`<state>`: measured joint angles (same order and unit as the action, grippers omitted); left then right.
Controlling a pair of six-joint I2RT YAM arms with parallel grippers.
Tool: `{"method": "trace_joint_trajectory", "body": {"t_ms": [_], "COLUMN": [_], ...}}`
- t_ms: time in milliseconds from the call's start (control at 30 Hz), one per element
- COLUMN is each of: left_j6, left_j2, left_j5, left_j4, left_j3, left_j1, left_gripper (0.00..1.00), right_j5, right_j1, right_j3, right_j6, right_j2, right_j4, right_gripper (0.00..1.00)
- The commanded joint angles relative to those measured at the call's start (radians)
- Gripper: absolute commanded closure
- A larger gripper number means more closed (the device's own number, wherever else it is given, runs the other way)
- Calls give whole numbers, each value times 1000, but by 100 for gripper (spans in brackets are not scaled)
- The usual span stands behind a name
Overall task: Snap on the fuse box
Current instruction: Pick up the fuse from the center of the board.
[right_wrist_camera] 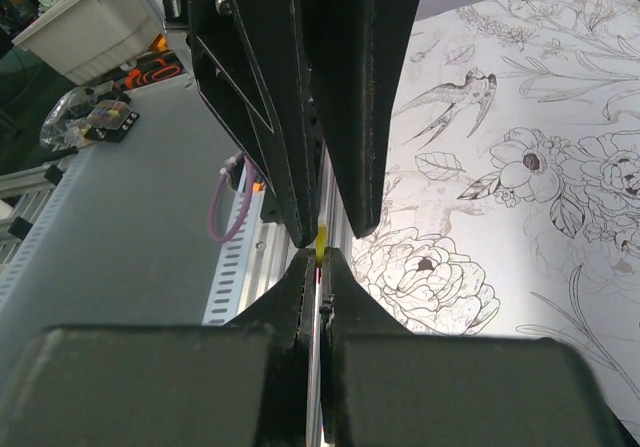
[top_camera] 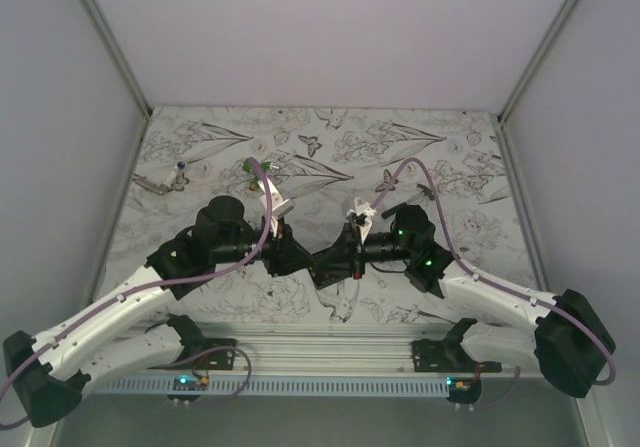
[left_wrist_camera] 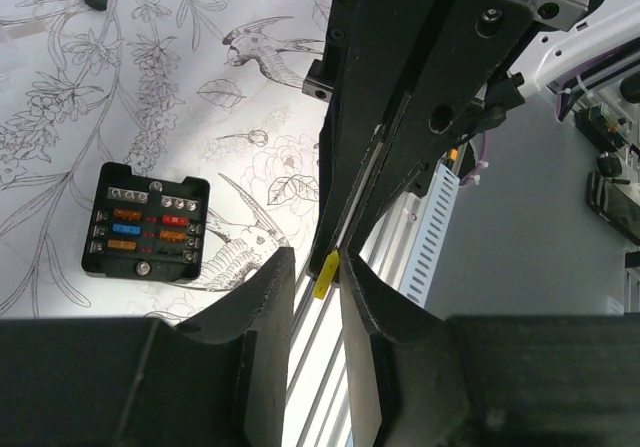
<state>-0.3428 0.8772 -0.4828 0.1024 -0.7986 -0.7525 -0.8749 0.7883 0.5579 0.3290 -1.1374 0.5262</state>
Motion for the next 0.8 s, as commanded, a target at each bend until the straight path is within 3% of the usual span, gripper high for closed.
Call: {"method": "trace_joint_trajectory", "body": {"t_ms": [0,233,467,567,767], "left_j6": [18,18,18,13,-48], "left_j2": [-4,2,12,13,1], "left_j5": [-44,-60,-59,-38,124], "left_j4": [-41,-42,-45,-44,-38], "left_j3": [20,35,38,44,71], "left_j1": [3,4,3,4,3], "left_gripper": [75,77,100,100,100], "right_j5": [-22,-30,-41,-34,95], "right_j1": [-7,-7,-7,-8,-28], "right_j3": [30,28,30,28,17], "right_j6": [3,13,24,16,0], "right_j2": [15,10,6,10,40], "right_j4": [25,42,55,36,-64], "right_gripper": [100,100,100,98,72]}}
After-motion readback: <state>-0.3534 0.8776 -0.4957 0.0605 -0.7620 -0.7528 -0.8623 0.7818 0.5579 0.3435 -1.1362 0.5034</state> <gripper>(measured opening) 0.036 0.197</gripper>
